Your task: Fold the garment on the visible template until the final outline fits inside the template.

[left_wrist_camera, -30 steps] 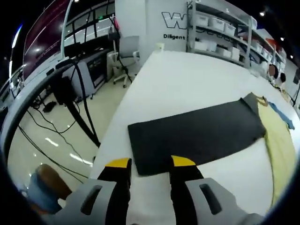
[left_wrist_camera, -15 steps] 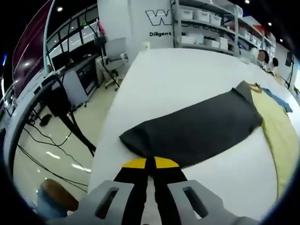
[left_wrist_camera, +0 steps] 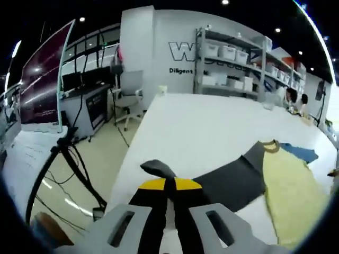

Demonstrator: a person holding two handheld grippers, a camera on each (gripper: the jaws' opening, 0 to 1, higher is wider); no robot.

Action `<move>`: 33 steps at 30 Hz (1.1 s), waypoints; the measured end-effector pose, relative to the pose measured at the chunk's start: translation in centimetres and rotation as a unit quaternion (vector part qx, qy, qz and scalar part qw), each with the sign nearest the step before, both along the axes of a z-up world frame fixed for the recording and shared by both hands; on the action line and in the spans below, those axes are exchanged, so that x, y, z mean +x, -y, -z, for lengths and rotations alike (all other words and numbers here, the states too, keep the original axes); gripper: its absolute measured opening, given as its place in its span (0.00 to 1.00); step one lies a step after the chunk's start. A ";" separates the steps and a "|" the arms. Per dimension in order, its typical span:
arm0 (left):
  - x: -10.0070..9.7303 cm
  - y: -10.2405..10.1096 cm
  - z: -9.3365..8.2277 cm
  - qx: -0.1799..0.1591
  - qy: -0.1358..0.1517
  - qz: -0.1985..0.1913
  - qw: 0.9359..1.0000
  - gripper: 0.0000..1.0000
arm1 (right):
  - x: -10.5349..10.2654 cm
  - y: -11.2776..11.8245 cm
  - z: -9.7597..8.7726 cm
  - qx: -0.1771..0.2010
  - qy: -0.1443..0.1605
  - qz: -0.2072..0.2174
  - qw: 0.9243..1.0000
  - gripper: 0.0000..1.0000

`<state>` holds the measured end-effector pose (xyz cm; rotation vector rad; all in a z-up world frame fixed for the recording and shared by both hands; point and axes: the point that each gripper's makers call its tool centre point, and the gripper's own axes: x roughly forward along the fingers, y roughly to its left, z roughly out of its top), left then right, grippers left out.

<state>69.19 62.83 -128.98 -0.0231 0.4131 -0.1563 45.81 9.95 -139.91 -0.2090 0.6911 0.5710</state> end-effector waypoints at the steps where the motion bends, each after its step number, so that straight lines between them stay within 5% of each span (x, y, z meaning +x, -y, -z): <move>1: 0.1 0.3 -0.4 0.015 -0.001 0.004 1.000 0.01 | 0.1 -0.1 0.0 0.001 0.001 -0.002 1.000 0.82; 15: 2.0 8.4 -7.5 -0.038 0.058 0.072 0.995 0.01 | 0.2 0.1 -0.4 0.015 0.013 -0.001 1.000 0.83; 25: 2.6 15.5 -12.5 -0.066 0.099 0.133 0.984 0.01 | -0.1 0.7 -0.6 0.020 0.017 0.007 1.000 0.83; 33: 3.4 20.4 -14.8 -0.080 0.113 0.173 0.975 0.01 | -0.4 1.6 -1.1 0.020 0.022 0.016 0.999 0.83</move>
